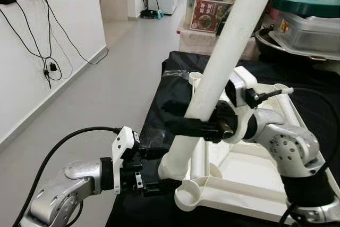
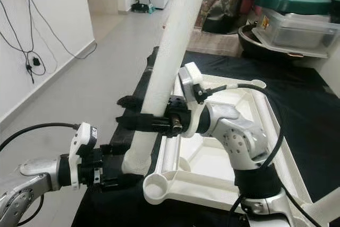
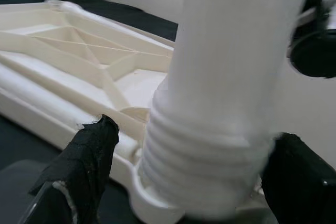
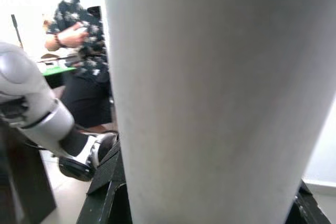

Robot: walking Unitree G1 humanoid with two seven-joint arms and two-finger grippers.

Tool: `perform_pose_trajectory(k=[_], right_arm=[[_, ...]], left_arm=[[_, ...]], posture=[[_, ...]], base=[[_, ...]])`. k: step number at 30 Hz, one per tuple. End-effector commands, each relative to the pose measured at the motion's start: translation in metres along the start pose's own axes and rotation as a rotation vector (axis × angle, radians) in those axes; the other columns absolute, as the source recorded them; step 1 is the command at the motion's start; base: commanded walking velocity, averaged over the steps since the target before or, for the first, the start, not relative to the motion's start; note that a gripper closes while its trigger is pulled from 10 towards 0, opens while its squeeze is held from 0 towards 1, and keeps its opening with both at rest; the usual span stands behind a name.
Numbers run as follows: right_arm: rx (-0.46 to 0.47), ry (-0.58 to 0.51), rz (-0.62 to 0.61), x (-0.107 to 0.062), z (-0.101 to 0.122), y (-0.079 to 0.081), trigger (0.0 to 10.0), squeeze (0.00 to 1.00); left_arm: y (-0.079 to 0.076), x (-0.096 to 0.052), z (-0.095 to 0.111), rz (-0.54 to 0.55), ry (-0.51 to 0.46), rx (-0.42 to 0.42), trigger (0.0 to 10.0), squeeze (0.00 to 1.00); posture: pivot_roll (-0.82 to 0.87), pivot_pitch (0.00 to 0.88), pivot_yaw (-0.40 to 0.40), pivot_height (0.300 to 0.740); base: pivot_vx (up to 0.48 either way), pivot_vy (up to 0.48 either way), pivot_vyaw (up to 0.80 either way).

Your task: Building children table

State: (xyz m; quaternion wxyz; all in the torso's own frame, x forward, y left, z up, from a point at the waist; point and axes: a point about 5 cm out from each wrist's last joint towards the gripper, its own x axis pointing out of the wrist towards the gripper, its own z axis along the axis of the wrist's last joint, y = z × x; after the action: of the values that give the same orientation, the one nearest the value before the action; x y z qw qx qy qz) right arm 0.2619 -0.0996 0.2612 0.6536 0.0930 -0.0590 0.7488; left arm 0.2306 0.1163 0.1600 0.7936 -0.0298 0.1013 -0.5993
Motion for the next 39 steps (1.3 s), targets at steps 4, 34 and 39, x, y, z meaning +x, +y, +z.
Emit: perform_pose_trajectory(k=[4, 34, 39], right_arm=[[0.024, 0.0, 0.051, 0.009, -0.005, 0.005, 0.0, 0.0], [0.058, 0.034, -0.133, 0.014, -0.017, -0.006, 10.0, 1.0], [0.038, 0.067, -0.23, 0.015, -0.019, -0.011, 10.0, 1.0]], left_arm=[[0.002, 0.002, 0.001, -0.01, 0.012, 0.021, 10.0, 0.0], [0.002, 0.011, -0.001, -0.033, 0.007, 0.11, 10.0, 0.0], [0.006, 0.008, 0.001, 0.004, 0.003, 0.125, 10.0, 0.0]], posture=[[0.11, 0.0, -0.055, 0.74], [0.11, 0.0, -0.058, 0.74], [0.1, 0.0, -0.059, 0.74]], base=[[0.0, 0.0, 0.0], [0.0, 0.0, 0.0], [0.0, 0.0, 0.0]])
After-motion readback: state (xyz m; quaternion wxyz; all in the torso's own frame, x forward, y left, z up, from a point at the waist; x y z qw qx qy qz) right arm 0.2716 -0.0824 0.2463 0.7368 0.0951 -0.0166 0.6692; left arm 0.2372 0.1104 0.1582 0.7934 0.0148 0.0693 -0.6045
